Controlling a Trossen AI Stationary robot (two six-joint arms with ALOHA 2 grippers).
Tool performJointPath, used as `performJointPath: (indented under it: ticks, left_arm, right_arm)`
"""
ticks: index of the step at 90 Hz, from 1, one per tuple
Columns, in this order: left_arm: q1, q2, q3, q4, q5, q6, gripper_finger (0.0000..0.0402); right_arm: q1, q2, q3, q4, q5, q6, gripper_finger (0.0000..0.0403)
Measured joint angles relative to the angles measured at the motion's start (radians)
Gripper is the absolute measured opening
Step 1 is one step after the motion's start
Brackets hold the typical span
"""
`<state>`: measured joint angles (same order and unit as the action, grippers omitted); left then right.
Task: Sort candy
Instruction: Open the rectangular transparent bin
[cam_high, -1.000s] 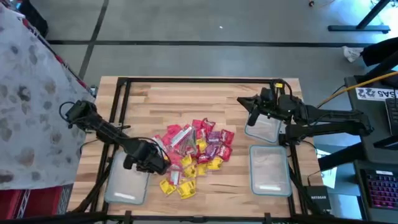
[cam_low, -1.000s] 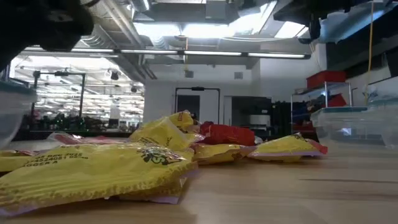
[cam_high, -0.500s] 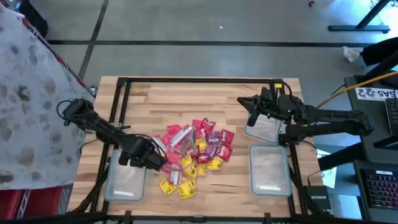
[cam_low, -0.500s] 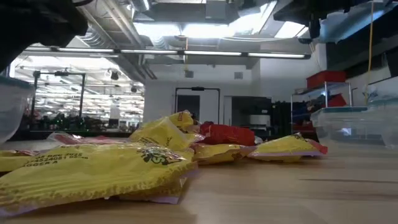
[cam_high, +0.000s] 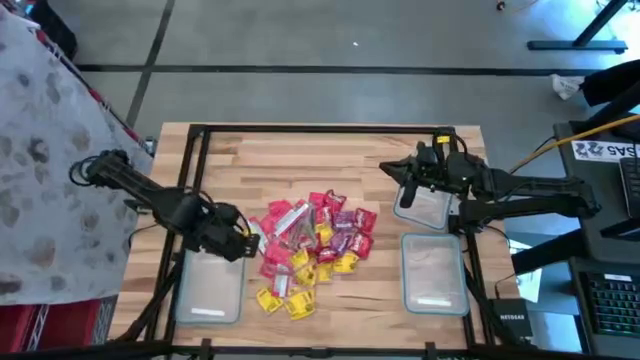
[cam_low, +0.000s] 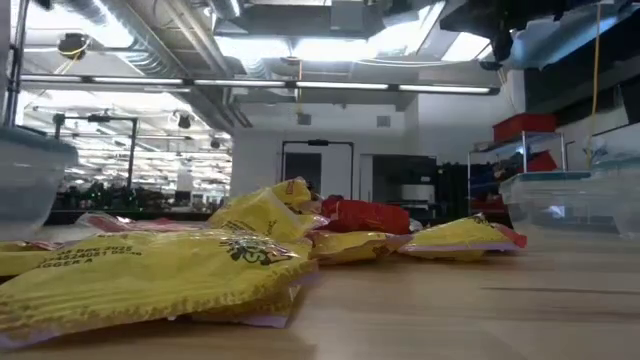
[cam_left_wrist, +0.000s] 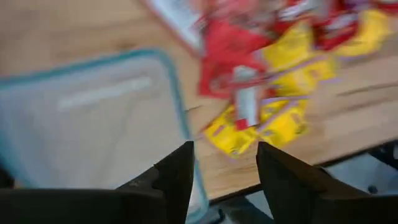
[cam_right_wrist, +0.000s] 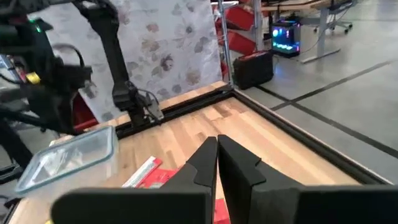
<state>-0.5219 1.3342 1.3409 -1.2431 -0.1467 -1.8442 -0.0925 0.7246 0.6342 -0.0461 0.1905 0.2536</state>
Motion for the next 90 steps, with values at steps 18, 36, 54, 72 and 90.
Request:
performJointPath:
  ticks: [18, 36, 54, 72, 90]
  left_arm:
    - [-0.022, 0.035, -0.028, 0.251, -0.121, 0.125, 0.0155]
    - [-0.04, 0.22, -0.045, 0.578, 0.031, 0.547, 0.0155]
    - [-0.081, 0.439, -0.045, 0.862, 0.225, 0.815, 0.0155]
    - [-0.142, 0.608, -0.045, 0.86, 0.05, 0.81, 0.013]
    - [-0.161, 0.748, -0.038, 0.986, -0.165, 0.72, 0.0096]
  right_arm:
    - [0.0, 0.0, 0.0, -0.012, -0.028, -0.029, 0.0001]
    - [0.0, 0.0, 0.0, -0.009, -0.098, 0.065, 0.0001]
    - [0.001, 0.0, 0.0, -0.001, -0.159, 0.293, 0.0001]
    - [0.001, 0.0, 0.0, 0.061, -0.188, 0.476, 0.0001]
    - [0.001, 0.0, 0.0, 0.184, -0.18, 0.611, 0.0001]
